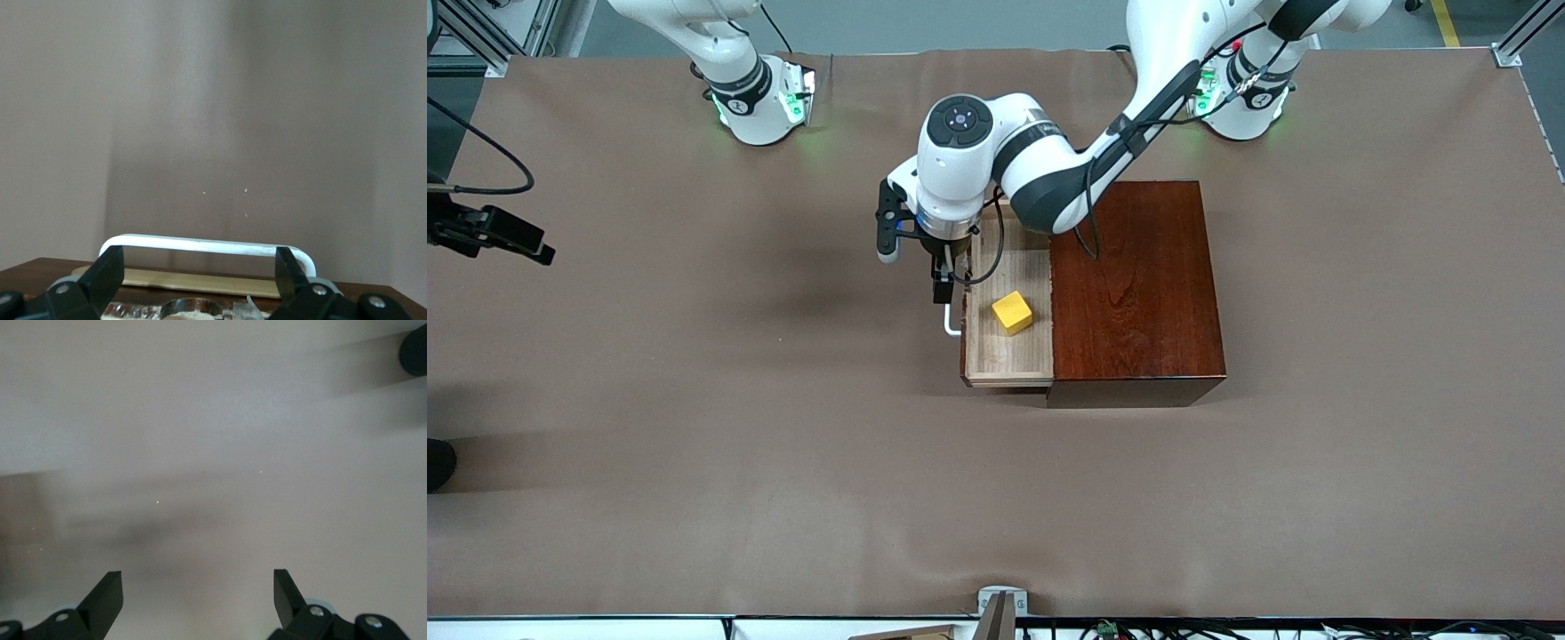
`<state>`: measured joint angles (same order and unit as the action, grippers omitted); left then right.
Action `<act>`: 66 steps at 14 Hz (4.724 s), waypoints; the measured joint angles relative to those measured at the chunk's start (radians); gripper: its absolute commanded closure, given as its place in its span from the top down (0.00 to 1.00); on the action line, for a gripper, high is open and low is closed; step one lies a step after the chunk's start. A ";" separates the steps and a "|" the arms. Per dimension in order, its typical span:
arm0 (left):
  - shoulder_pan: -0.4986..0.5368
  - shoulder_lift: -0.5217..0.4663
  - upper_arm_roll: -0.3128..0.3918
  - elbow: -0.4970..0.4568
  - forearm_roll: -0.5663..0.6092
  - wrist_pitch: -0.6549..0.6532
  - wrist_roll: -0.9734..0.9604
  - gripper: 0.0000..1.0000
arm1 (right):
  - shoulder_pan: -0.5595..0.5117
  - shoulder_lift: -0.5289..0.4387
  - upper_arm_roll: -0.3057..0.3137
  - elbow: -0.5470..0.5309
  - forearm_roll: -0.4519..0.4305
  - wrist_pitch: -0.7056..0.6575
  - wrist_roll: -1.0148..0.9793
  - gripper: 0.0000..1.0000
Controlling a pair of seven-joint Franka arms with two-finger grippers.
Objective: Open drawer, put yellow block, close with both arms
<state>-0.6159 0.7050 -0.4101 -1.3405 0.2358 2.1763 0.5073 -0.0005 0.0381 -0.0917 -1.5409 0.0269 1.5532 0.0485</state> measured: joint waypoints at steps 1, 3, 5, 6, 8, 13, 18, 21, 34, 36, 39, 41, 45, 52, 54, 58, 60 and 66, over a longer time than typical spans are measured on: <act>0.001 0.008 0.000 0.000 0.000 0.001 0.000 1.00 | -0.004 0.000 0.000 0.000 0.000 0.001 0.000 1.00; 0.003 0.018 0.004 0.000 0.000 0.002 0.001 1.00 | -0.007 0.000 0.000 0.000 0.000 0.001 0.000 1.00; 0.004 0.021 0.006 0.000 0.000 0.002 0.019 1.00 | -0.010 0.000 0.000 0.000 0.000 0.001 0.000 1.00; 0.004 0.021 0.007 0.000 0.000 0.002 0.046 1.00 | -0.013 0.000 -0.001 0.000 0.000 0.002 0.000 1.00; 0.005 0.021 0.009 -0.002 0.000 0.002 0.080 1.00 | -0.015 0.000 -0.001 0.000 0.000 0.003 0.000 1.00; 0.013 0.024 0.011 -0.022 0.000 0.001 0.082 1.00 | -0.016 0.000 -0.001 0.000 0.000 0.003 0.000 1.00; 0.029 0.024 0.008 -0.018 0.000 -0.018 0.081 1.00 | -0.018 0.000 -0.002 0.000 0.000 0.003 0.000 1.00; 0.032 0.023 0.009 -0.006 0.000 -0.058 0.081 1.00 | -0.018 0.000 -0.002 0.000 0.000 0.003 0.000 1.00; 0.047 -0.001 0.029 0.016 0.043 -0.311 0.081 1.00 | -0.018 0.004 -0.004 0.000 0.000 0.004 0.000 1.00; 0.052 -0.002 0.029 0.017 0.046 -0.332 0.081 1.00 | -0.018 0.008 -0.004 0.000 0.001 0.005 0.000 1.00; 0.056 -0.008 0.033 0.017 0.057 -0.381 0.081 1.00 | -0.018 0.012 -0.004 0.000 0.001 0.010 0.000 1.00; 0.058 -0.011 0.034 0.017 0.074 -0.416 0.081 1.00 | -0.018 0.013 -0.004 0.000 0.001 0.013 0.000 1.00; 0.059 -0.012 0.036 0.017 0.085 -0.441 0.081 1.00 | -0.020 0.013 -0.007 0.002 0.001 0.015 0.000 1.00; 0.061 -0.018 0.036 0.017 0.100 -0.487 0.081 1.00 | -0.010 0.013 0.015 0.002 0.011 0.007 0.000 1.00; 0.059 -0.019 0.034 0.018 0.100 -0.484 0.074 1.00 | -0.010 0.013 0.014 0.002 0.011 0.007 0.000 1.00; 0.051 -0.027 0.030 0.030 0.097 -0.359 -0.054 1.00 | -0.010 0.013 0.014 0.002 0.011 0.007 0.000 1.00; 0.053 -0.030 0.030 0.050 0.076 -0.317 -0.153 1.00 | -0.010 0.012 0.014 0.003 0.011 0.007 0.000 1.00; 0.200 -0.201 0.039 0.096 0.053 -0.413 -0.333 1.00 | -0.010 0.007 0.015 0.003 0.011 -0.020 -0.001 1.00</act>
<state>-0.4156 0.5038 -0.3713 -1.2448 0.2893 1.7629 0.1742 -0.0103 0.0454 -0.0769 -1.5376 0.0376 1.5337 0.0478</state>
